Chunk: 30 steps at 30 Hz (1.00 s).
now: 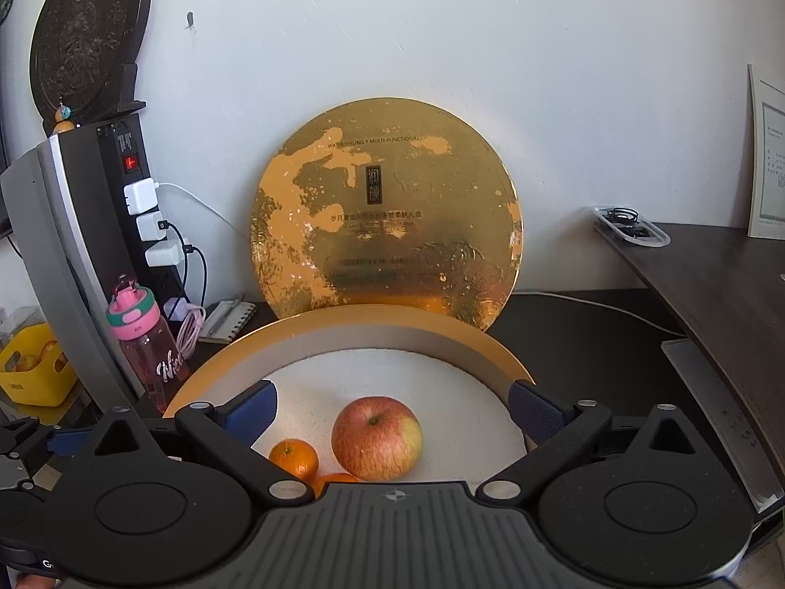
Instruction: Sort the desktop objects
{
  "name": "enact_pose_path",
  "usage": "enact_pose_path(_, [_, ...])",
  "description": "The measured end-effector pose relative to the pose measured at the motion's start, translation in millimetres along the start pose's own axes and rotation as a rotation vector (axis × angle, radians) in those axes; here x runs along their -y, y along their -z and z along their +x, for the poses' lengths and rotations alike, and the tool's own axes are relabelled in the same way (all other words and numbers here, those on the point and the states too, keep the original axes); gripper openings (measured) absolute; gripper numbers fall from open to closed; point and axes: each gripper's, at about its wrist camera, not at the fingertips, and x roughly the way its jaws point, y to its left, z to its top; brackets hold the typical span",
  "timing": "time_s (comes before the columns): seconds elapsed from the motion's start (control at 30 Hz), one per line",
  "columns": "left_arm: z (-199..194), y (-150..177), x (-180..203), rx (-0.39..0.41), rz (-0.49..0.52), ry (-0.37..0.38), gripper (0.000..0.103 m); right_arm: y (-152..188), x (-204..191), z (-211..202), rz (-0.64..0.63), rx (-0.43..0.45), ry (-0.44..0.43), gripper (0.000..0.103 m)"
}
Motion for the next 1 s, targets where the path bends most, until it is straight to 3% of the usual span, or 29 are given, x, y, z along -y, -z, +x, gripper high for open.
enact_pose_path(0.27, [12, -19, -29, 0.071, -0.014, -0.065, 0.103, -9, 0, 14, -0.003, 0.053, -0.038, 0.101])
enact_pose_path(0.53, [47, -66, -52, 0.211, -0.016, -0.090, 0.103, -32, 44, 47, 0.046, 0.180, -0.034, 0.102])
enact_pose_path(0.63, [73, -89, -55, 0.265, -0.002, -0.091, 0.103, -43, 65, 71, 0.046, 0.216, -0.014, 0.102])
enact_pose_path(0.77, [111, -121, -70, 0.301, -0.059, -0.082, 0.103, -60, 89, 106, 0.034, 0.260, -0.022, 0.102])
enact_pose_path(1.0, [189, -157, -99, 0.264, -0.155, -0.068, 0.103, -78, 133, 180, 0.047, 0.279, -0.073, 0.102])
